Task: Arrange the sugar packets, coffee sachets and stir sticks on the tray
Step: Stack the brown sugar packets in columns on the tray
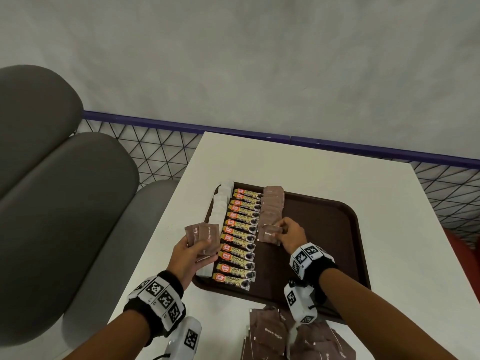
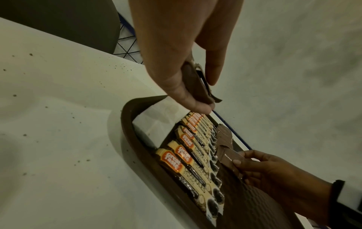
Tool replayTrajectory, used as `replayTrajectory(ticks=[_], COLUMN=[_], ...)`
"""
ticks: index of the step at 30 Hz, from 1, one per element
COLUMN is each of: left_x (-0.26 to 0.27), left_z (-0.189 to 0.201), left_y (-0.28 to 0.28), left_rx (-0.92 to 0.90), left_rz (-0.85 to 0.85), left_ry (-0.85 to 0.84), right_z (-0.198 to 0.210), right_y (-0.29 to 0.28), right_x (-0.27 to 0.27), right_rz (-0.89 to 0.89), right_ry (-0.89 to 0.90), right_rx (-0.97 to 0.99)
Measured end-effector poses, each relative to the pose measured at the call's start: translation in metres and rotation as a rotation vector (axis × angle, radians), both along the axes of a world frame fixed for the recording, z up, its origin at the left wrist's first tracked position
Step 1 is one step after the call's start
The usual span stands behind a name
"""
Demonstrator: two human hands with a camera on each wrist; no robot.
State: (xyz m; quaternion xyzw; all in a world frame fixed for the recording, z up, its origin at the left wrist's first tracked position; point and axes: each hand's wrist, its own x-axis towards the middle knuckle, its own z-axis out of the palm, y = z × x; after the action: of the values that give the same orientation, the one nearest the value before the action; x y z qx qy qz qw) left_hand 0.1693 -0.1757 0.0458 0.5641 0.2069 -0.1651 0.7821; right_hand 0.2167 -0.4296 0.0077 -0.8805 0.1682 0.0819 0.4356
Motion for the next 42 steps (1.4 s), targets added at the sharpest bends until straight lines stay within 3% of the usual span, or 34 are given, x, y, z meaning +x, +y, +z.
replayTrajectory(ticks=[11,19,24,31,42], left_x=[0.0,-0.003,-0.006,-0.009,-0.011], left_z=[0.0,0.002,0.005,0.011,0.009], left_y=[0.001,-0.001,-0.008,-0.022,-0.026], left_rx=[-0.034,-0.001,0.018,0.041,-0.022], left_rz=[-0.005,-0.029,-0.045,-0.104,-0.079], left_ry=[0.019,-0.023,-0.044,-0.11,-0.025], right_z=[-0.005,0.007,0.012,0.022,0.031], right_y=[0.009,0.014,0.038,0.072,0.045], right_x=[0.005,-0.006,-0.016,-0.035,-0.025], right_rz=[-0.028,0.026,0.17,0.402,0.084], right_ry=[-0.014,-0.136,-0.199,-0.039,-0.063], right_rx=[-0.079,-0.193,0.039,0.36,0.573])
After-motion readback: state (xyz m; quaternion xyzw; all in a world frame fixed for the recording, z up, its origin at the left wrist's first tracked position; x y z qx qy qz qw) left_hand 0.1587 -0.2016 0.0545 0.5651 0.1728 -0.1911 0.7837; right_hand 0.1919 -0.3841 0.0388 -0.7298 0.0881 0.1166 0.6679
